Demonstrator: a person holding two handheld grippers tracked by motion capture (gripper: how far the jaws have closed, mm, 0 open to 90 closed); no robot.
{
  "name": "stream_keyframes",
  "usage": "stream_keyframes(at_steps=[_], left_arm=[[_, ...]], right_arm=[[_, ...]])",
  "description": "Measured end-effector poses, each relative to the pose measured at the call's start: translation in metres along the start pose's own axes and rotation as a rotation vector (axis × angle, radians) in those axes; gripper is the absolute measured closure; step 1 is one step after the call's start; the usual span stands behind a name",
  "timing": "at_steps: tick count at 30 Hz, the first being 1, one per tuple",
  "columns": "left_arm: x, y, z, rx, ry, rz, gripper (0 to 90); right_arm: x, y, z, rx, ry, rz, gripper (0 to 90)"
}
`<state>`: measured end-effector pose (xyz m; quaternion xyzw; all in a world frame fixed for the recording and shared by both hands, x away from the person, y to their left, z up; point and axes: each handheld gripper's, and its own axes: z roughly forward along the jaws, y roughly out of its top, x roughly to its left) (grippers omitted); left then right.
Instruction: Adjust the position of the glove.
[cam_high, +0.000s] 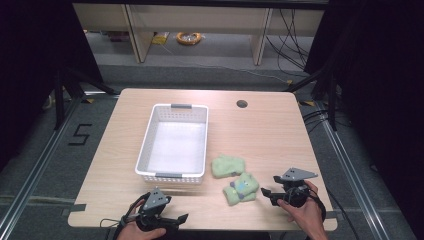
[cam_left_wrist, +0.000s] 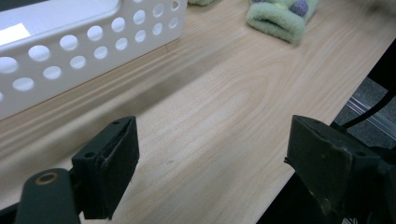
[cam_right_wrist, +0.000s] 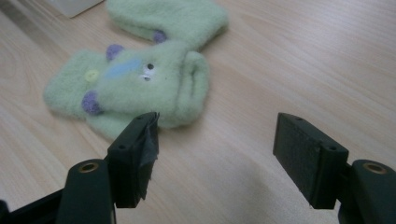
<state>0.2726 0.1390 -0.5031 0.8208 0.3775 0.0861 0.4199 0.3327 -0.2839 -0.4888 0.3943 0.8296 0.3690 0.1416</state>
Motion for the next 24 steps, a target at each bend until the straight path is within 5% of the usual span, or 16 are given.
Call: stream_keyframes(at_steps=[2, 6, 8, 9, 10, 24], left_arm=[[-0.002, -0.001, 0.003, -0.031, 0.006, -0.027, 16.4], [-0.001, 0.0, 0.001, -0.013, 0.008, -0.008, 16.4], [-0.002, -0.001, 0.002, -0.027, 0.004, -0.027, 16.4], [-0.002, -0.001, 0.003, -0.028, 0.004, -0.043, 16.4], [-0.003, -0.001, 0.003, -0.028, 0.003, -0.045, 16.4], [0.0, 0.0, 0.001, -0.006, 0.0, -0.016, 16.4]], right_arm=[[0.0, 0.001, 0.001, -0.013, -0.003, -0.014, 34.7], [0.001, 0.004, 0.001, -0.018, 0.005, -0.03, 37.3], [0.004, 0.006, 0.0, 0.002, 0.009, 0.004, 38.7], [0.001, 0.007, 0.001, -0.016, 0.003, -0.047, 39.7], [0.002, 0.008, 0.001, -0.018, 0.002, -0.04, 40.0], [0.005, 0.029, 0.002, -0.041, 0.036, -0.067, 42.0]])
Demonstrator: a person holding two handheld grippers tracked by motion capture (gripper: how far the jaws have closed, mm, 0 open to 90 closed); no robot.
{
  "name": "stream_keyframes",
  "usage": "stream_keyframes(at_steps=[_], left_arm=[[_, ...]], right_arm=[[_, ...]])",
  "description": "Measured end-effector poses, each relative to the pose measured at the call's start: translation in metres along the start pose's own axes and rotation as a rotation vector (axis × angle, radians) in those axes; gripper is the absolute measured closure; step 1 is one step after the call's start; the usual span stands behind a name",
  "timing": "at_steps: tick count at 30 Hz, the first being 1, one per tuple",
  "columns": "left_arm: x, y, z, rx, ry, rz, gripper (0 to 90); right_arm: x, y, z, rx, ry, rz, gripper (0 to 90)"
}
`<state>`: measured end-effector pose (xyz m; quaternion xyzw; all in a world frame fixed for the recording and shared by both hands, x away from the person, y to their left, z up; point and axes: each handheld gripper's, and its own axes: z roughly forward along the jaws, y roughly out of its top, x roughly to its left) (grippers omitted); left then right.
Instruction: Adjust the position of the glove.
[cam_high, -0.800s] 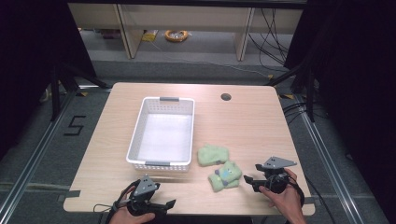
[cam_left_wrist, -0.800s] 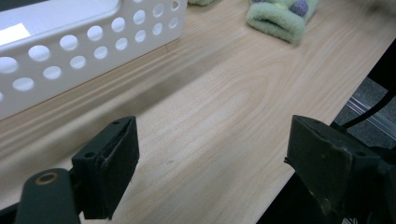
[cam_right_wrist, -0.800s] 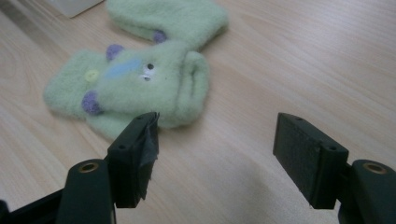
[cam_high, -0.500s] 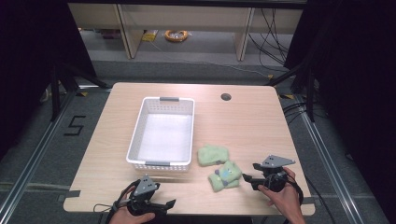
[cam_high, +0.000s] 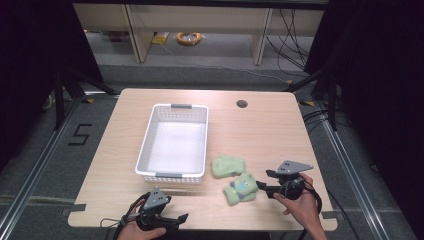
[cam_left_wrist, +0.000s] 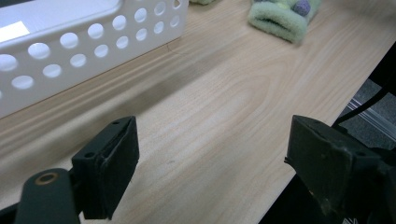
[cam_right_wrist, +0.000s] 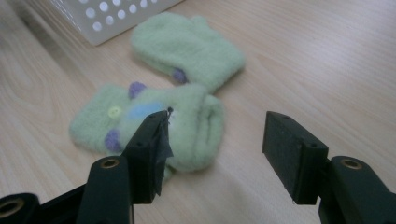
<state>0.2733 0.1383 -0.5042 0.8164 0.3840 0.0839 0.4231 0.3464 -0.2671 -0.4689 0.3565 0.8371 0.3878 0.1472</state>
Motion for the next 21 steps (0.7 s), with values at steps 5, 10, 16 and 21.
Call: stream_keyframes(at_steps=[5, 10, 16, 21], left_arm=[[0.001, 0.0, 0.0, 0.008, 0.005, 0.009, 16.3], [0.0, 0.0, 0.0, -0.014, 0.011, -0.003, 16.3], [0.0, -0.001, 0.001, -0.013, 0.009, -0.006, 16.3], [0.0, 0.0, 0.0, -0.011, 0.005, -0.007, 16.3]], right_arm=[[0.001, 0.009, 0.002, 0.014, 0.017, 0.007, 42.0], [-0.002, 0.02, 0.006, 0.019, 0.034, -0.007, 42.3], [0.0, 0.035, 0.012, 0.004, 0.039, -0.021, 46.8], [0.003, 0.048, 0.026, 0.03, 0.04, -0.054, 52.3]])
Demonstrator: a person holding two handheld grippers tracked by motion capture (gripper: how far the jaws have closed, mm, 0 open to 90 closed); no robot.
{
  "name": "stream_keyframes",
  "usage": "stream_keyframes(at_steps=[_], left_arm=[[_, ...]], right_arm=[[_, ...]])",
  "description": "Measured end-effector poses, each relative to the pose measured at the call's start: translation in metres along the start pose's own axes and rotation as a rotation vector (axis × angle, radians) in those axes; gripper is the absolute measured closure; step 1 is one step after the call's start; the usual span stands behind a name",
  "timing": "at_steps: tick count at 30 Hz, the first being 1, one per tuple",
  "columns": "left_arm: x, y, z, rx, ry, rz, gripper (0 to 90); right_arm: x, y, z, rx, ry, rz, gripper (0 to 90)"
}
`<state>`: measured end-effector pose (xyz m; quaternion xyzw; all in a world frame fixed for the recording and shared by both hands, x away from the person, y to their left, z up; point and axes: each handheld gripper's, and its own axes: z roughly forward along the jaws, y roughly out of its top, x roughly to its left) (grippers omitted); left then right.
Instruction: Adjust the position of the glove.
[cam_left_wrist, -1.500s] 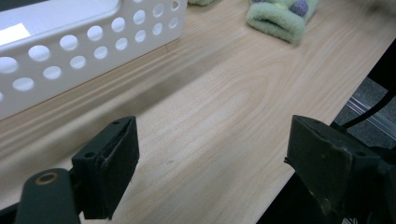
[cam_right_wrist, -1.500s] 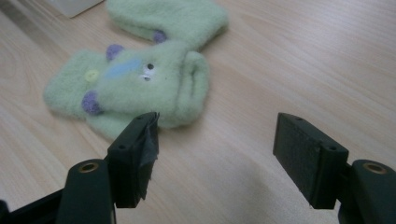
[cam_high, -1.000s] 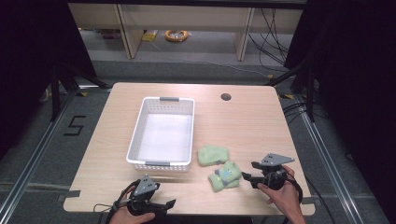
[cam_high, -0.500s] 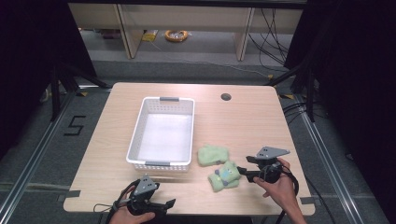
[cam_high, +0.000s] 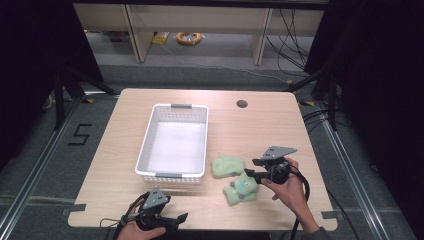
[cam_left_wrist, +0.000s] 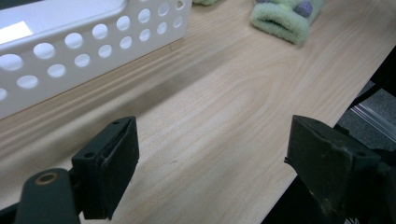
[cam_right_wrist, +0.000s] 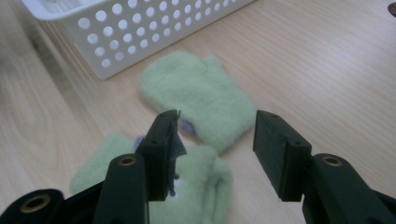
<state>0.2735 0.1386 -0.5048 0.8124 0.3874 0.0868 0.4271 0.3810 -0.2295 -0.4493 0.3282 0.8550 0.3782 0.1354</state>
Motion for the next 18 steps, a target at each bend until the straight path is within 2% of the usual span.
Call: stream_keyframes(at_steps=[8, 9, 10, 12, 13, 14, 15, 18], left_arm=[[-0.001, 0.0, 0.0, -0.014, 0.004, -0.013, 16.3], [0.001, 0.0, -0.001, 0.0, -0.001, -0.002, 16.3], [0.001, 0.0, -0.001, 0.0, -0.001, -0.002, 16.3], [0.0, 0.001, -0.001, 0.011, -0.006, -0.012, 16.3], [0.0, 0.001, -0.002, 0.018, -0.006, 0.003, 16.3], [0.0, 0.0, -0.001, 0.005, -0.002, 0.004, 16.3], [0.0, 0.0, 0.0, -0.002, 0.003, 0.001, 16.3], [0.0, 0.0, -0.001, -0.005, -0.003, -0.012, 16.3]], right_arm=[[0.005, 0.019, 0.027, 0.046, 0.028, -0.025, 59.6], [0.005, 0.024, 0.034, 0.056, 0.028, -0.031, 60.9], [0.004, 0.027, 0.037, 0.073, 0.031, -0.041, 61.6], [0.005, 0.03, 0.045, 0.074, 0.028, -0.045, 63.5], [0.006, 0.031, 0.049, 0.086, 0.035, -0.048, 64.0], [0.005, 0.033, 0.054, 0.085, 0.038, -0.07, 64.2], [0.004, 0.035, 0.056, 0.11, 0.045, -0.072, 64.2], [0.004, 0.035, 0.067, 0.119, 0.039, -0.072, 64.3]])
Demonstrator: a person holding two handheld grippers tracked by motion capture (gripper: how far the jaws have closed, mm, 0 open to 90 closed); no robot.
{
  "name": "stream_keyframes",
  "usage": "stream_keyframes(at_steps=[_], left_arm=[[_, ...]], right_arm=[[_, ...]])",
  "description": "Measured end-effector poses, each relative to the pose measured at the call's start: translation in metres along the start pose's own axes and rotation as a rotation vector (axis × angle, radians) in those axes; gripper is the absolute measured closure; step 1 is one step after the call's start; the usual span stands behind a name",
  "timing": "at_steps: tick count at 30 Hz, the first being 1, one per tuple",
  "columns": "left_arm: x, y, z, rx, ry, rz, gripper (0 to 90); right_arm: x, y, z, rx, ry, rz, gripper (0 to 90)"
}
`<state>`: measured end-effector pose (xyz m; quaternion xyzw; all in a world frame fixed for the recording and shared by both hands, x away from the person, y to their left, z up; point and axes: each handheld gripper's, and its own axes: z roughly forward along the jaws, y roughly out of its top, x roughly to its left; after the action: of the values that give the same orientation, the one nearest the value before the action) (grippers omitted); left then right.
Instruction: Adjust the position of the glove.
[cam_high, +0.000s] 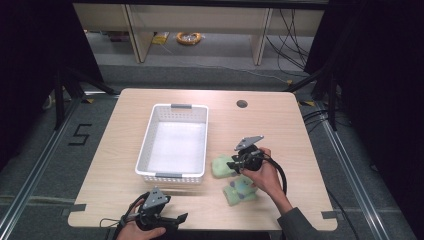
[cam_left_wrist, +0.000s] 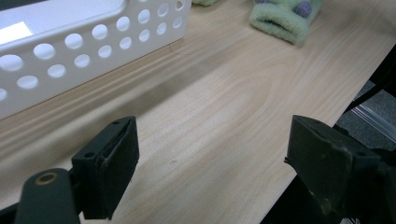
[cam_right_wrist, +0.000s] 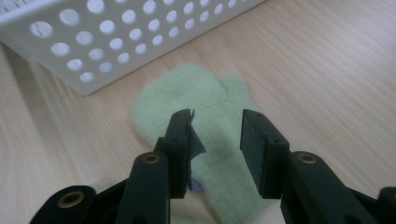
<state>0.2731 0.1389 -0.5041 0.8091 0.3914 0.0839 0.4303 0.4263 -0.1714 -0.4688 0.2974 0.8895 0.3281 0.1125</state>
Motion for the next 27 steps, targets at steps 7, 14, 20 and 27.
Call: stream_keyframes(at_steps=[7, 14, 20, 27], left_arm=[[0.0, 0.0, 0.0, 0.016, -0.001, 0.028, 16.2], [0.001, 0.0, -0.001, 0.017, 0.002, 0.025, 16.3], [-0.001, 0.0, 0.001, 0.003, -0.001, 0.015, 16.3], [0.001, 0.001, -0.001, 0.005, 0.001, 0.024, 16.3]], right_arm=[[-0.003, 0.0, 0.014, 0.05, 0.002, 0.02, 65.5], [-0.005, -0.005, 0.026, 0.069, 0.013, 0.047, 71.2], [-0.002, -0.007, 0.026, 0.074, 0.01, 0.033, 83.0], [-0.002, -0.005, 0.023, 0.035, 0.004, 0.035, 86.7]])
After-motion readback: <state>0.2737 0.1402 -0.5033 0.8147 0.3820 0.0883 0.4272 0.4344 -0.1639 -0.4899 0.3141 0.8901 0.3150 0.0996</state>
